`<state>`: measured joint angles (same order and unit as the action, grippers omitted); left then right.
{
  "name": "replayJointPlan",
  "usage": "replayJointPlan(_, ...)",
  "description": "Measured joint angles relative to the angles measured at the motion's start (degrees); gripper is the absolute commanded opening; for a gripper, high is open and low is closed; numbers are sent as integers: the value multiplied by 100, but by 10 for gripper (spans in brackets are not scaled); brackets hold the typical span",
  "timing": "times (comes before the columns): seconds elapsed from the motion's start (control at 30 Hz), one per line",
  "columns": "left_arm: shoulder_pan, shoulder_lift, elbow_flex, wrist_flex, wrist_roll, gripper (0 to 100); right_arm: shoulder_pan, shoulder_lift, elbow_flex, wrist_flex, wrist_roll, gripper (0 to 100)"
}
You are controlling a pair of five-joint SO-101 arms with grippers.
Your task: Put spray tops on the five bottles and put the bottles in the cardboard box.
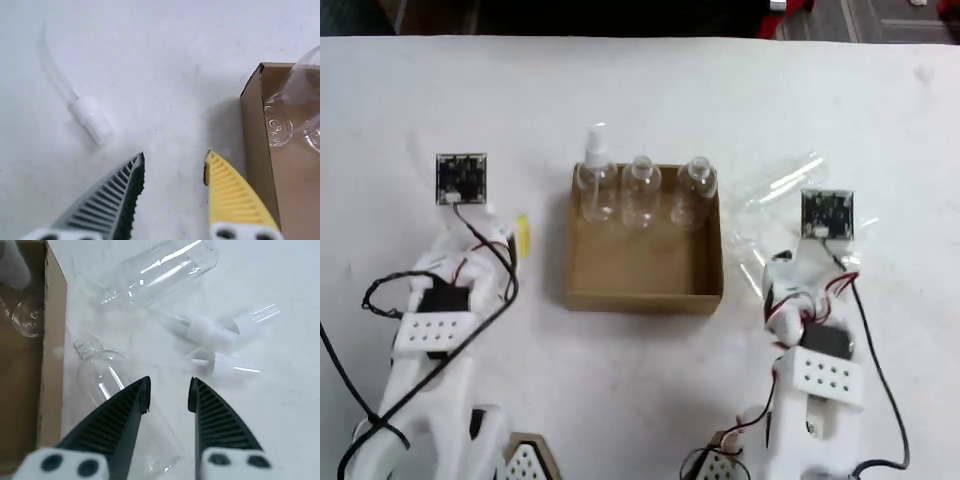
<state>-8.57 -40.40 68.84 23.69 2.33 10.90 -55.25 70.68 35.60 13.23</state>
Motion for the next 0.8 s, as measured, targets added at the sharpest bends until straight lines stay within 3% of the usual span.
replayJointPlan(0.3, 35, -193, 281, -387, 0, 184, -642, 1407, -2251, 2101, 624, 109)
replayJointPlan(0.53, 35, -202, 281, -413, 0, 184, -712, 3525, -3833, 2470, 686, 109)
replayJointPlan(0.8, 35, -202, 281, -413, 0, 184, -958, 4888, -4730, 2479, 686, 109)
